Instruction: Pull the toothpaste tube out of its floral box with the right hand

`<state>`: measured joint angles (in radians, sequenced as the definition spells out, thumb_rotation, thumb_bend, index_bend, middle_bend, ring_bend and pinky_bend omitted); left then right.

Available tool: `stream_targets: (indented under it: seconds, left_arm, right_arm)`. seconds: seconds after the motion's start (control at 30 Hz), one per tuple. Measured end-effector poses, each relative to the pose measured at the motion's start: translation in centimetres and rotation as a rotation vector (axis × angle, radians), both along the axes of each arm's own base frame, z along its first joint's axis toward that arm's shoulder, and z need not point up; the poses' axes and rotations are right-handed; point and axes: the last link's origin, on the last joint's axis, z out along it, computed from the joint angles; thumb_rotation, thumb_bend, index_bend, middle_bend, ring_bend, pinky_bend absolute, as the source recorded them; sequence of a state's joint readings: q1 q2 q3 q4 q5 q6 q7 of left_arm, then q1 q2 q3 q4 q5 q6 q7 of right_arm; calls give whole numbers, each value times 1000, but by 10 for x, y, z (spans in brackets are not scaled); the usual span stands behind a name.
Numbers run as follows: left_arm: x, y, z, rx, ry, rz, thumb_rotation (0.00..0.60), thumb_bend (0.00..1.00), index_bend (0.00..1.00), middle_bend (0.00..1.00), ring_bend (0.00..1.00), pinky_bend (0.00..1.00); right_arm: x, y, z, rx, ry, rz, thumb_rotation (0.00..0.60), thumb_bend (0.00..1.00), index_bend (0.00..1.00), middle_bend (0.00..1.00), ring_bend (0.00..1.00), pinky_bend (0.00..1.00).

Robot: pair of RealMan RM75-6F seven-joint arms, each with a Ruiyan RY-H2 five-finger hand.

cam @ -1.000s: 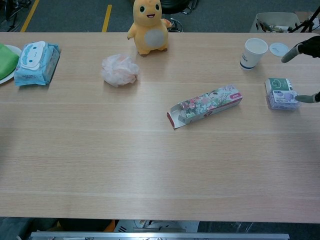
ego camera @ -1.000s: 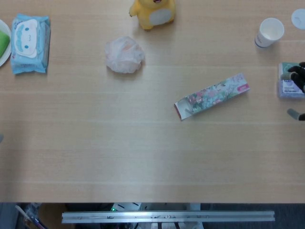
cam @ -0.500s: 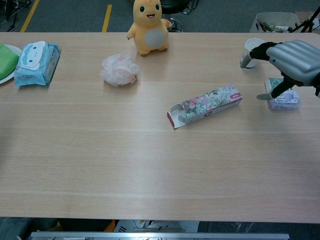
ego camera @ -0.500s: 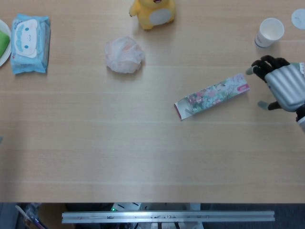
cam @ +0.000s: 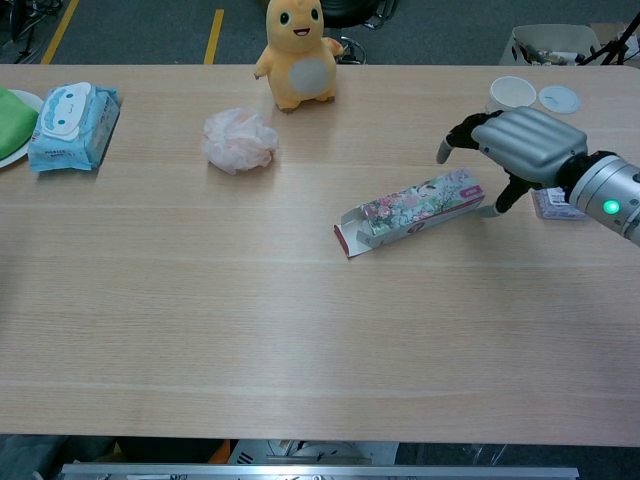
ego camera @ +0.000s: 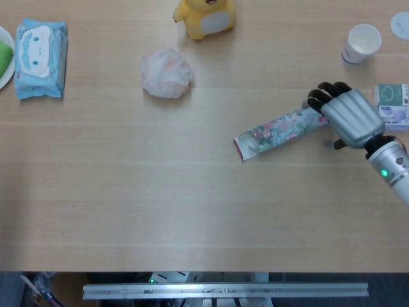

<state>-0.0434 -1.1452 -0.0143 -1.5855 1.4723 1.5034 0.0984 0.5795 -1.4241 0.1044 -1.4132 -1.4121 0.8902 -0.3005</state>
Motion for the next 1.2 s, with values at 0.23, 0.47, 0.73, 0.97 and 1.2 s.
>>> stream_targets:
  seconds: [0.23, 0.47, 0.73, 0.97, 1.2]
  left_arm:
    - [-2, -2, 0, 1, -2, 10, 600, 67, 479, 369, 372, 529]
    - [-6, -4, 0, 0, -6, 21, 600, 68, 482, 369, 372, 529]
    - [-11, -8, 3, 7, -11, 35, 600, 67, 485, 369, 372, 529]
    - [-14, -10, 4, 7, -12, 41, 600, 68, 487, 369, 372, 529]
    - [-14, -11, 5, 8, -13, 43, 600, 67, 489, 369, 372, 529]
  right_arm:
    - [2, -11, -25, 11, 10, -11, 600, 0, 299, 249, 151, 239]
    - [10, -20, -43, 19, -7, -17, 600, 0, 299, 245, 150, 239]
    - [14, -28, -57, 30, -7, -29, 600, 0, 299, 245, 150, 239]
    - [11, -31, -66, 49, -6, -55, 600, 0, 299, 245, 149, 239]
    - [7, -30, -75, 80, 15, -77, 600, 0, 299, 250, 149, 239]
